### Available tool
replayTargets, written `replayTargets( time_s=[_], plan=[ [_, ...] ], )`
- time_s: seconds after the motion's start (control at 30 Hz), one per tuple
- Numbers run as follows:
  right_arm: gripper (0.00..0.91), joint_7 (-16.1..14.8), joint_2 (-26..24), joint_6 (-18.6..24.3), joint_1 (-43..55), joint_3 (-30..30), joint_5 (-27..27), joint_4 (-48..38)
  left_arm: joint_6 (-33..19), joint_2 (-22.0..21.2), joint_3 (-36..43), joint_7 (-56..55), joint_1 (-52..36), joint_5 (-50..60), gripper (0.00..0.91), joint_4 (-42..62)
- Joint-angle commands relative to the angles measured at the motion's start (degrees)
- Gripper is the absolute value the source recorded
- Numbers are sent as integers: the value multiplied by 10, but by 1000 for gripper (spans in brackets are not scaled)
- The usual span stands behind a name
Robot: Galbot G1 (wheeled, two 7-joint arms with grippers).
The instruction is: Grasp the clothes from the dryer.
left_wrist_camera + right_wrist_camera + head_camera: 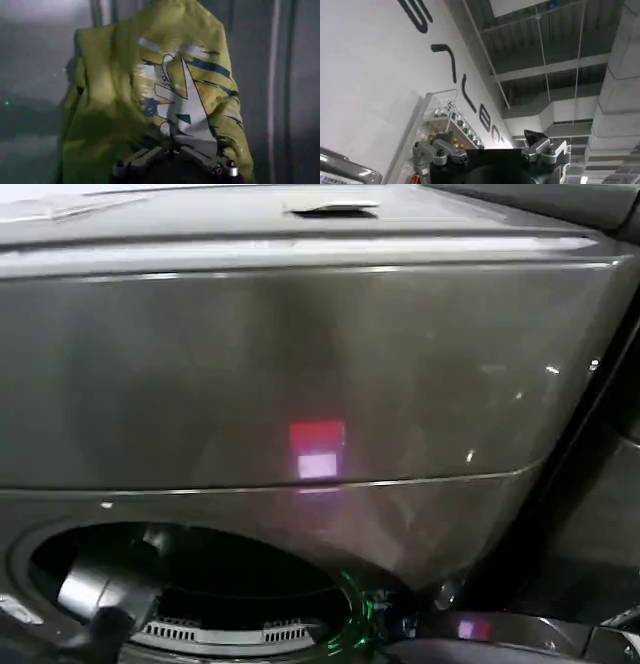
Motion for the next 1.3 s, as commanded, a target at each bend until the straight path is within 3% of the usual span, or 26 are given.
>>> replayTargets(
  time_s=[0.03,0.27,0.47,0.5,0.73,1.3],
  plan=[
    [907,0,0,1,11,-17,-4,-1,150,17,-83,-204,126,-163,0,-253],
    [907,5,-2,4,11,-19,-5,3,151,-21,-166,-382,252,-258,0,-433],
    [907,22,-3,7,2,-9,-7,-2,62,-68,-208,-508,312,-280,0,-486],
    [907,22,-2,9,0,-5,-11,-4,30,-72,-212,-526,321,-271,0,-492],
    [907,12,0,13,-8,18,-22,-8,-43,-100,-218,-594,364,-310,0,-532],
    [907,9,8,11,-18,31,-31,-18,-21,-91,-180,-563,346,-360,0,-522]
  ],
)
